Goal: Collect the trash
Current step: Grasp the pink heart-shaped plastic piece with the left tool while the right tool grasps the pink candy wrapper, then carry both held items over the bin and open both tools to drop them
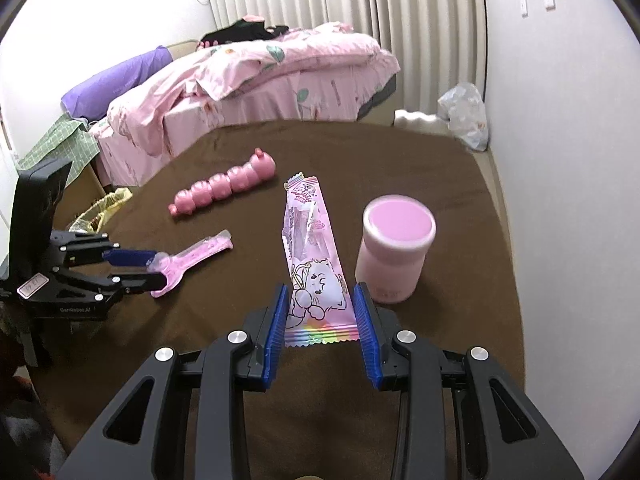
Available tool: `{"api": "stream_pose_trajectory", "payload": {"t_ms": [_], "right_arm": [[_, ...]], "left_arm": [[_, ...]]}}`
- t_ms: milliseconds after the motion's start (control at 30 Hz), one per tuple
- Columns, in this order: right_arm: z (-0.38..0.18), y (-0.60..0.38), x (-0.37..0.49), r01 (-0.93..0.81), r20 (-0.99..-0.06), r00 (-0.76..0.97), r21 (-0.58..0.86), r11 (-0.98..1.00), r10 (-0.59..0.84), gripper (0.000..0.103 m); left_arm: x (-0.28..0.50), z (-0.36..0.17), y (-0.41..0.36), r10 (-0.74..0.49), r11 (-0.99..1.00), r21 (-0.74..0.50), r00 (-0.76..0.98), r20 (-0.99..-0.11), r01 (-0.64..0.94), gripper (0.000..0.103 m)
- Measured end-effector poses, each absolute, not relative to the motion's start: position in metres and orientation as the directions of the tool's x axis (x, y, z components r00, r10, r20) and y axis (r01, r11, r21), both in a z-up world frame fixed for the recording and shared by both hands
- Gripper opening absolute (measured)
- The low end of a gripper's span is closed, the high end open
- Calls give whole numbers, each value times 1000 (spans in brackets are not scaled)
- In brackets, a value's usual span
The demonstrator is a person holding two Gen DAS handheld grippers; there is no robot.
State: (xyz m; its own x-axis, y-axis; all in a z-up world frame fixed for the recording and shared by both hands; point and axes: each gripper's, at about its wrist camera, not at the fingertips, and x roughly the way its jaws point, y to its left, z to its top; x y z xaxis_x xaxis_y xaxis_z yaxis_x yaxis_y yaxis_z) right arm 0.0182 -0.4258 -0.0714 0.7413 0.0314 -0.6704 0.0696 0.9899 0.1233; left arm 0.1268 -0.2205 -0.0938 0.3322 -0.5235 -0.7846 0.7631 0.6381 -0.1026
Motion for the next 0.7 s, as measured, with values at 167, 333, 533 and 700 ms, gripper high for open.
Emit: {"api": "stream_pose_trajectory", "payload": {"t_ms": [167, 333, 533, 700], "right_arm": [[-42, -415, 23, 44, -625, 781, 95, 995, 24, 32], [-5, -391, 36, -26, -560, 826, 59, 998, 55, 32], [33, -338, 57, -165, -513, 847, -2, 986, 141, 32], [53, -285, 78, -295, -501, 832, -35, 955, 239, 32]], "left_arm": [[123, -54, -192, -562, 685, -95, 441, -700, 722, 39], [126, -9, -140, -586, 758, -154, 558, -587, 634, 39], [130, 23, -61, -533, 837, -204, 671, -515, 508, 39], [129, 38, 0, -429, 902, -188, 760, -488, 388, 39]]}}
